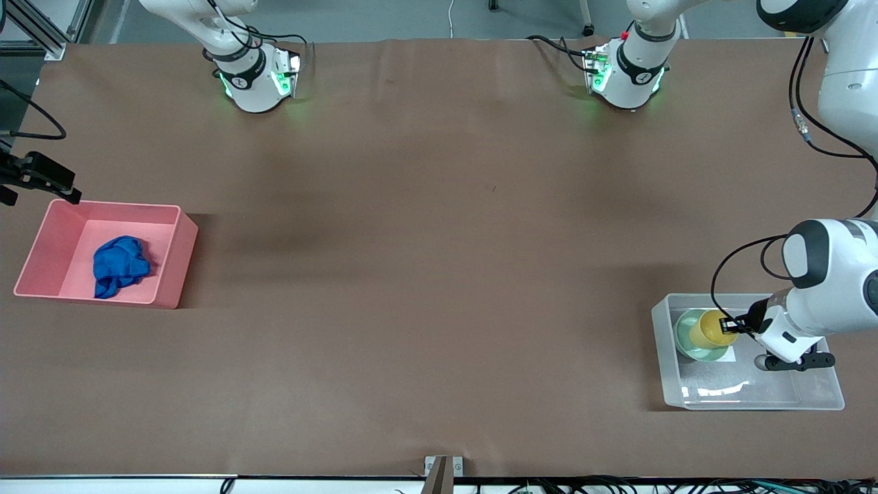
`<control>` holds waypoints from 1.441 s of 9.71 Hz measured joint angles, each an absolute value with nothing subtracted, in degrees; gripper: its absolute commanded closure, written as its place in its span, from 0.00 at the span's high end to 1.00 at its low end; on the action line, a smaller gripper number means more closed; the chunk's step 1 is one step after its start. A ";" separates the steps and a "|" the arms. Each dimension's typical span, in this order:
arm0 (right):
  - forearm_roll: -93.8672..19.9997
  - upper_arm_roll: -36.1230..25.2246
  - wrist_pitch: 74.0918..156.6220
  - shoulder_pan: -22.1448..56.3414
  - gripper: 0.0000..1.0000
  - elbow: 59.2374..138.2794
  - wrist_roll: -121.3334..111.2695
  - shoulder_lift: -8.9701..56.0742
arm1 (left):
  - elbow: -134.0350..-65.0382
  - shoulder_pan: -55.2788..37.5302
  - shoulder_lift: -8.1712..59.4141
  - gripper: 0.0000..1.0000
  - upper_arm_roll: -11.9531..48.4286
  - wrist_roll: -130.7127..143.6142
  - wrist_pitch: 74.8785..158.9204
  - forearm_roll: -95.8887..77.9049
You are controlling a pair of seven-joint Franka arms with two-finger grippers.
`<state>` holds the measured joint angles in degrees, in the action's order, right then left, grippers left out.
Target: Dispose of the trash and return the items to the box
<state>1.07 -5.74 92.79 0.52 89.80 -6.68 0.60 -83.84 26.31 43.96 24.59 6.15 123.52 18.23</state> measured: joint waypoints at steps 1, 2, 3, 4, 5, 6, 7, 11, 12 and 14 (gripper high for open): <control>1.07 -5.68 92.85 0.75 1.00 89.80 -6.68 0.60 | -83.80 26.42 44.46 1.00 24.38 5.43 124.14 18.24; 1.06 -5.64 92.93 1.08 1.00 89.80 -6.61 0.60 | -83.71 26.51 44.56 1.00 24.38 4.99 124.30 18.27; 1.06 -5.63 92.97 1.27 1.00 89.80 -6.51 0.60 | -83.17 26.51 44.51 1.00 24.40 4.57 124.36 18.34; 1.07 -5.64 92.99 1.29 1.00 89.79 -6.48 0.60 | -82.29 26.54 43.99 1.00 24.55 4.36 124.39 18.41; 1.07 -5.66 93.03 1.29 1.00 89.78 -6.46 0.60 | -81.56 26.54 42.25 1.00 24.89 4.26 123.42 18.42; 1.07 -5.67 93.06 1.29 1.00 89.76 -6.44 0.59 | -80.98 26.60 39.26 1.00 25.74 4.13 120.32 18.42; 1.07 -5.66 93.09 1.30 1.00 89.75 -6.43 0.59 | -80.56 26.62 35.25 1.00 27.33 4.15 116.43 18.37; 1.07 -5.68 93.18 1.35 1.00 89.69 -6.42 0.58 | -80.32 26.31 19.98 1.00 31.30 4.36 105.24 12.97; 1.07 -5.71 93.19 1.35 1.00 89.69 -6.42 0.58 | -80.31 26.31 17.54 1.00 31.36 4.32 103.69 10.24; 1.07 -5.78 93.19 1.33 1.00 89.72 -6.41 0.59 | -80.25 26.27 13.14 1.00 31.84 4.31 100.19 6.37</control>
